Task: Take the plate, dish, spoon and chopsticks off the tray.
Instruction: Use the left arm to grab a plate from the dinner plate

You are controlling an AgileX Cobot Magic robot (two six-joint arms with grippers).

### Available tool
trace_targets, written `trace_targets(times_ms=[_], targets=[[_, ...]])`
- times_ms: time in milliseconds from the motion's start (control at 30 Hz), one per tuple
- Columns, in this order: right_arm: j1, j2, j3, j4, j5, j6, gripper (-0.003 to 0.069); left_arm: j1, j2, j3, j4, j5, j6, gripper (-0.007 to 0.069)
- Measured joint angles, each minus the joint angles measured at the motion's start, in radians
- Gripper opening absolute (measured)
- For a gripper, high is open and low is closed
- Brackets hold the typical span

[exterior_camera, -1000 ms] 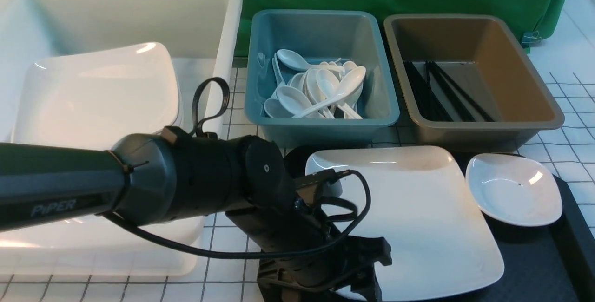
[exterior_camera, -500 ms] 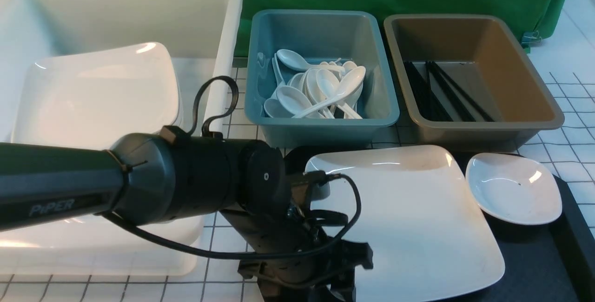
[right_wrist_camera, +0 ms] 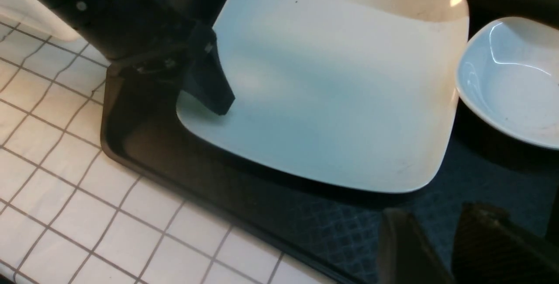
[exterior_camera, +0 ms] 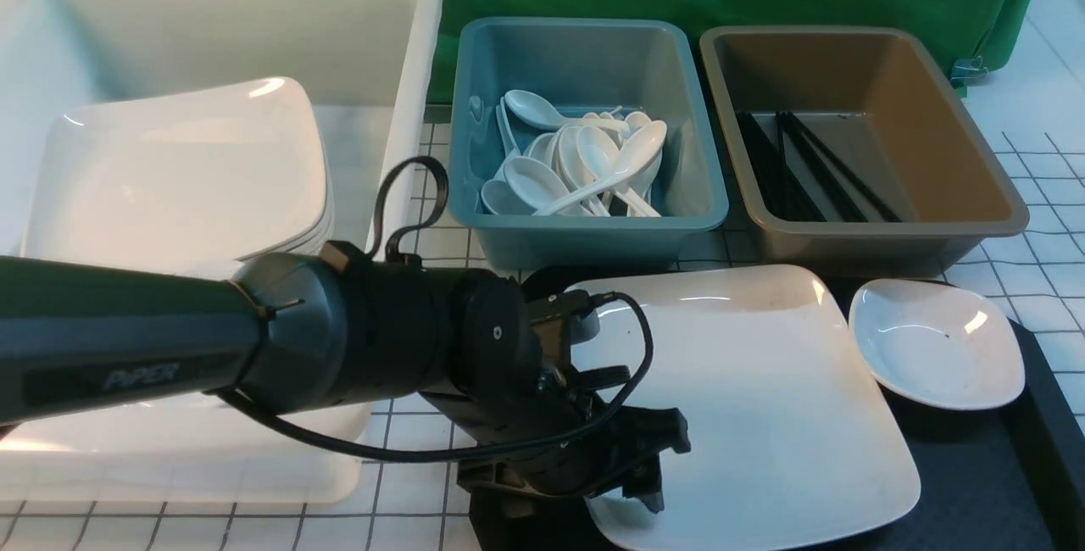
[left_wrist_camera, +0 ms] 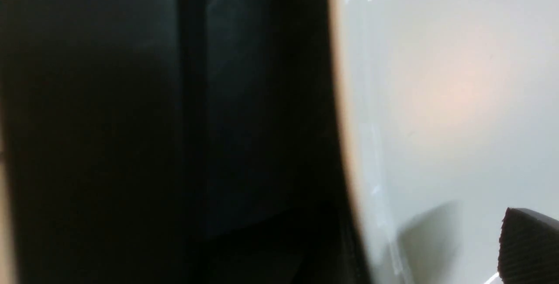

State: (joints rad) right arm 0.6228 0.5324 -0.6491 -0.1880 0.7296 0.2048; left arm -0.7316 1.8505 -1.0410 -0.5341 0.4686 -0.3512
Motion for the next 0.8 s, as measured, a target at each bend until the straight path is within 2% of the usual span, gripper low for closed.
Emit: trace_targets(times_ms=[167, 267, 467, 533, 667, 800], targets=[[0.0, 0.0, 0.0, 0.001, 0.0, 0.0, 0.024, 0.0, 0.008, -0.001, -0.035, -0.015, 0.0, 0.047], [0.0, 0.0, 0.0, 0.001, 0.0, 0.0, 0.024, 0.0, 0.012, -0.001, -0.041, -0.015, -0.008, 0.0412], [0.0, 0.0, 0.0, 0.002, 0.0, 0.001, 0.024, 0.001, 0.022, -0.001, -0.051, 0.003, -0.038, 0.014], [0.0, 0.0, 0.0, 0.002, 0.0, 0.001, 0.024, 0.002, 0.023, -0.001, -0.056, -0.003, -0.046, 0.011], [0.0, 0.0, 0.0, 0.003, 0.0, 0.001, 0.024, 0.002, 0.011, -0.001, -0.04, 0.048, -0.055, 0.0102], [0.0, 0.0, 0.0, 0.003, 0.0, 0.001, 0.024, 0.001, -0.027, -0.001, 0.041, 0.105, -0.105, 0.0096]])
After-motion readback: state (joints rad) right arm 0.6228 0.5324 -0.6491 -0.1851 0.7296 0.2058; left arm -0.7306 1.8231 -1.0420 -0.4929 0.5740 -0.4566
